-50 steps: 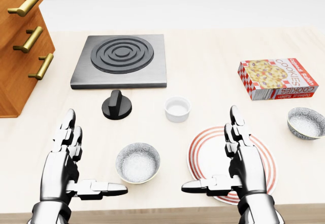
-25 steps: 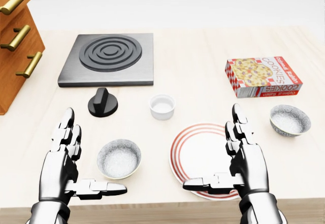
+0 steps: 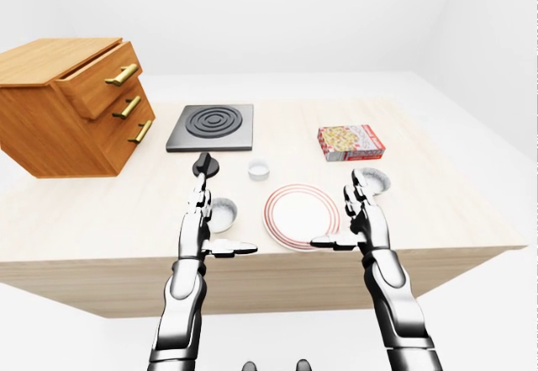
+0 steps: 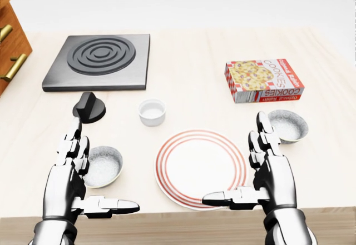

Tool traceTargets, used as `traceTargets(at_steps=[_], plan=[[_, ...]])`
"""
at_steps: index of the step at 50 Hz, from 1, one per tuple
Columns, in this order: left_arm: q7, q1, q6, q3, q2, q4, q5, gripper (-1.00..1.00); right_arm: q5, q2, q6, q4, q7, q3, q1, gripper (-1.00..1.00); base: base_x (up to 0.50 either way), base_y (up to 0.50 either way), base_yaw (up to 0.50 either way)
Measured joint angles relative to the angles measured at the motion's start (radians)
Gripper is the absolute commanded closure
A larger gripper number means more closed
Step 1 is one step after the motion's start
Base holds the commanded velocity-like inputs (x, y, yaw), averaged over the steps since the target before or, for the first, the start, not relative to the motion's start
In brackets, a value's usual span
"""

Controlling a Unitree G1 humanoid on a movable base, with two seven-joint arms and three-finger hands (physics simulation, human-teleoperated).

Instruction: Pick the akita bowl next to the plate and place it on the plate.

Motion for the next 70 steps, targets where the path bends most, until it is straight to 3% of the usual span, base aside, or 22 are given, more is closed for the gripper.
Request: traceTargets(at_steps=[36,52,70], plan=[[-0.001,0.004,-0.009,-0.002,-0.001,0.006,0.003,-1.0,-0.005,-0.006,0.01,0.023,-0.02,-0.009,-0.024,-1.0,-0.04,-0.14,0.0],[-0.001,0.005,-0.002,-0.002,-0.001,0.002,0.004,-1.0,-0.028,-0.003,-0.021,0.015,0.0,0.004,-0.01,-1.0,0.16,-0.07,0.0],[-0.001,0.003,-0.01,-0.002,-0.001,0.011,0.004,-1.0,-0.03,-0.003,-0.028,0.011,0.007,0.004,-0.006,-1.0,0.29,-0.12,0.0]])
